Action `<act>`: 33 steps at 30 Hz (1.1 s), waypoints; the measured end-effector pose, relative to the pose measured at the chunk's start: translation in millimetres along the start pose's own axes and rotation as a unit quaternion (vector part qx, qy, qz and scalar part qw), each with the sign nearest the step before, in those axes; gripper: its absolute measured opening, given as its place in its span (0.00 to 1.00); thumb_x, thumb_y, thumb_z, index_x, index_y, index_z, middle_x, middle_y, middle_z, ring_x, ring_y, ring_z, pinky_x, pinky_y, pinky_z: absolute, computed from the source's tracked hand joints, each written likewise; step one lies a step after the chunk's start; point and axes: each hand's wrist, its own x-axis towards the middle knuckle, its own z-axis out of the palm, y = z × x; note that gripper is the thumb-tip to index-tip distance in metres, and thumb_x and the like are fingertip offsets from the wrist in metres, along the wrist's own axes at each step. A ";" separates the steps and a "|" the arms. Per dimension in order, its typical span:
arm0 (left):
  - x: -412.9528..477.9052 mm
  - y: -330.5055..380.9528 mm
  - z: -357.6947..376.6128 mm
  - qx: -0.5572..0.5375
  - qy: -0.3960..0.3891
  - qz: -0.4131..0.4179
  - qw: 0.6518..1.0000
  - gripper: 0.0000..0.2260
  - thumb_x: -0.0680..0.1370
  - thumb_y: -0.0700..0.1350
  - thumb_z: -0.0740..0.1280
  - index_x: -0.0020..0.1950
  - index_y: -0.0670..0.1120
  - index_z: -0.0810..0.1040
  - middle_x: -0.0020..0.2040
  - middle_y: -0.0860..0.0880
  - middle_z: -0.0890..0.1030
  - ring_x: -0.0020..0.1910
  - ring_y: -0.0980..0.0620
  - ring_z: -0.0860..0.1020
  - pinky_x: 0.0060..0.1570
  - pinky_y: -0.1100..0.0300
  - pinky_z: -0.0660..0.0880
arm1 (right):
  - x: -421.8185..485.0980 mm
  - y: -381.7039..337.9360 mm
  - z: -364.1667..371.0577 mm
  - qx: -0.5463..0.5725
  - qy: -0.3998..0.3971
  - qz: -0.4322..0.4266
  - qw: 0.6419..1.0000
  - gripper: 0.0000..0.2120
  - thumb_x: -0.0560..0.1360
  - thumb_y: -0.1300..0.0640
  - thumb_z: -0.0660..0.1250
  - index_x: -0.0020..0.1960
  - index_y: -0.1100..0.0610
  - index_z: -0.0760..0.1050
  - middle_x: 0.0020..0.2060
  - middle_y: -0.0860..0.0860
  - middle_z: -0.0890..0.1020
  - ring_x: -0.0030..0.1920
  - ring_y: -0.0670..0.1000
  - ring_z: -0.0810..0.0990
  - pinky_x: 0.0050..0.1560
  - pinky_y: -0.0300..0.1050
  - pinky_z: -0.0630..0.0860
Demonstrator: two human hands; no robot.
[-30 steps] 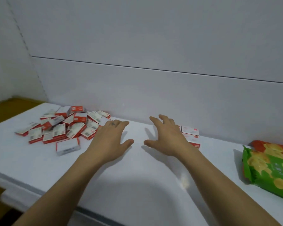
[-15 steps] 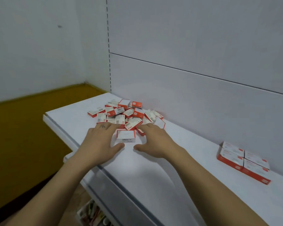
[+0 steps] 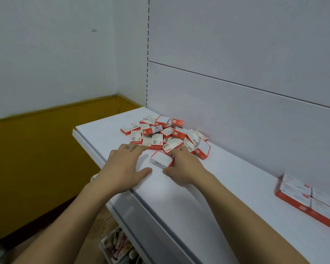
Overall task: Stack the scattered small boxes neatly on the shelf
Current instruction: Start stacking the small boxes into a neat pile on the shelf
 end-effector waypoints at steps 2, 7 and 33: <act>3.0 6.5 3.0 0.003 -0.001 0.012 1.000 0.31 0.74 0.64 0.63 0.74 0.59 0.58 0.75 0.54 0.61 0.73 0.50 0.60 0.70 0.47 0.58 | -1.9 0.9 0.9 0.023 -0.001 0.003 1.000 0.24 0.70 0.48 0.70 0.64 0.48 0.70 0.58 0.49 0.74 0.53 0.51 0.76 0.51 0.49 0.78; 13.9 26.7 8.0 0.000 -0.012 0.047 0.999 0.31 0.74 0.65 0.63 0.73 0.60 0.58 0.75 0.54 0.61 0.73 0.50 0.58 0.70 0.46 0.57 | -22.5 14.1 -6.7 0.066 0.045 0.005 0.997 0.18 0.72 0.56 0.69 0.59 0.45 0.69 0.55 0.47 0.75 0.48 0.48 0.74 0.45 0.43 0.76; 12.2 305.5 76.4 -0.157 -0.017 0.421 0.893 0.33 0.74 0.58 0.67 0.75 0.55 0.57 0.70 0.53 0.66 0.67 0.50 0.65 0.61 0.53 0.61 | -243.8 188.1 -117.1 0.028 0.279 0.256 0.925 0.24 0.71 0.62 0.68 0.64 0.48 0.70 0.56 0.47 0.72 0.48 0.50 0.77 0.51 0.46 0.75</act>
